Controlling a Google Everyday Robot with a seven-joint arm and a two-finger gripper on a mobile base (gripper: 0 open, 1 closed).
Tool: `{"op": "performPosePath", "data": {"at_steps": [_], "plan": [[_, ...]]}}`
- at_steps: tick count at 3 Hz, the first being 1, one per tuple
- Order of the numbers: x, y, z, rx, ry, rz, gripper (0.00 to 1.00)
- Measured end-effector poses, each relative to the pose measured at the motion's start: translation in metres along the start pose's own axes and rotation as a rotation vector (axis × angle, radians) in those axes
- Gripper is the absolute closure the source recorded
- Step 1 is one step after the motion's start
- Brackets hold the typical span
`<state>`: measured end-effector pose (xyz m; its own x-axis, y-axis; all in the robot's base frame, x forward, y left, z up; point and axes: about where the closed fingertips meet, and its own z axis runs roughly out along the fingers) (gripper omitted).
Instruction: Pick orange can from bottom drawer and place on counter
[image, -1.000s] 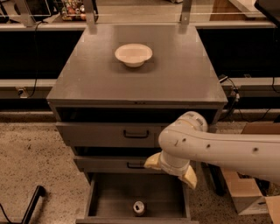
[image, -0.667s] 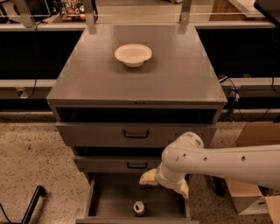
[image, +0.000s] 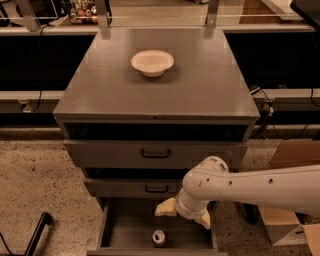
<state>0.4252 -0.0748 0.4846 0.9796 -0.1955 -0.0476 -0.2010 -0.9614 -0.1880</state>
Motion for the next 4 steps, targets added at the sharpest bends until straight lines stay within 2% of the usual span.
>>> {"op": "performPosePath", "data": {"at_steps": [1,2,3,4], "plan": [[0.007,-0.012,0.024,-0.009,0.003,-0.026,0.00],[0.022,-0.032,0.074,-0.031,0.016,-0.077,0.00],[0.033,-0.037,0.116,-0.049,0.013,-0.101,0.00],[0.038,-0.035,0.154,-0.057,-0.020,-0.105,0.00]]}}
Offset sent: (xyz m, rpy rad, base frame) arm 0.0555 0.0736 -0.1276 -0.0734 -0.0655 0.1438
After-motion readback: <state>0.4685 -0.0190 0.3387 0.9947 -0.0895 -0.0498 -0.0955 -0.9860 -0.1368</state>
